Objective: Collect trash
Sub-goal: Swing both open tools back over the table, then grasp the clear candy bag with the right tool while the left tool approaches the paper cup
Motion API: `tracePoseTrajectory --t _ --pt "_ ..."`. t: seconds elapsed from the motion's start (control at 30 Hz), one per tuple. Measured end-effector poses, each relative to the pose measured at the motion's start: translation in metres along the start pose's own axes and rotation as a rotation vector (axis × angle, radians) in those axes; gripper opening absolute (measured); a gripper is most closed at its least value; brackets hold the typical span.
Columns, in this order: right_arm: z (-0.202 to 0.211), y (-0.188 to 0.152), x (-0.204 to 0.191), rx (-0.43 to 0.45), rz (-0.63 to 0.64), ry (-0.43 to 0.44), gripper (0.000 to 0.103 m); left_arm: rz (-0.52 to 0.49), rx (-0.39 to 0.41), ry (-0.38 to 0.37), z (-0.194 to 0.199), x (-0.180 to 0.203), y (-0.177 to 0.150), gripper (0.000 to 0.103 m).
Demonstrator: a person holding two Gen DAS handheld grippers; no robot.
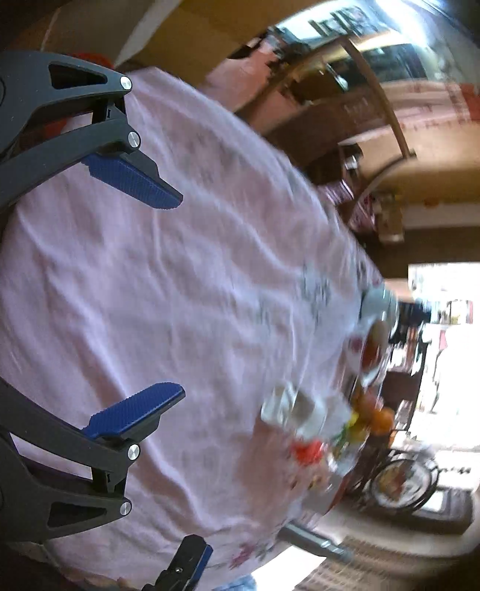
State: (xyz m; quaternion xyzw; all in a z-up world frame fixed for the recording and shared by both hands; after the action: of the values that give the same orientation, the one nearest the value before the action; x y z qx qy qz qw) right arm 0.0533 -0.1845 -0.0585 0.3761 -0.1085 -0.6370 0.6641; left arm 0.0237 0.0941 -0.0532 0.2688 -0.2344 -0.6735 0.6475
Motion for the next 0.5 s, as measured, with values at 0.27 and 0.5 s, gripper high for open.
tracePoseTrajectory --t 0.27,0.5 --pt "0.013 0.038 0.065 0.076 -0.121 -0.082 0.087 -0.072 0.008 -0.075 -0.023 0.06 0.043 0.092" --pt "-0.004 0.093 0.082 0.122 -0.11 -0.143 0.082 -0.06 0.02 -0.056 -0.041 0.076 0.077 0.095"
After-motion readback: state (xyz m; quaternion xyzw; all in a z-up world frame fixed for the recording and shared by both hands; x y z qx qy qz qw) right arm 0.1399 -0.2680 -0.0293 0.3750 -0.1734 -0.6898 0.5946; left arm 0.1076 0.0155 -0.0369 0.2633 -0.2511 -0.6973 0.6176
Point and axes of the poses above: each gripper's, at about its wrist camera, not at the fingertips, and z roughly against the way its jaws point, x to its right, y to its top, the point moved 1 cm from there along -z, roughly the way its jaws point, and after that the axes turned 4 degrees about -z, right-handed, at the moved point
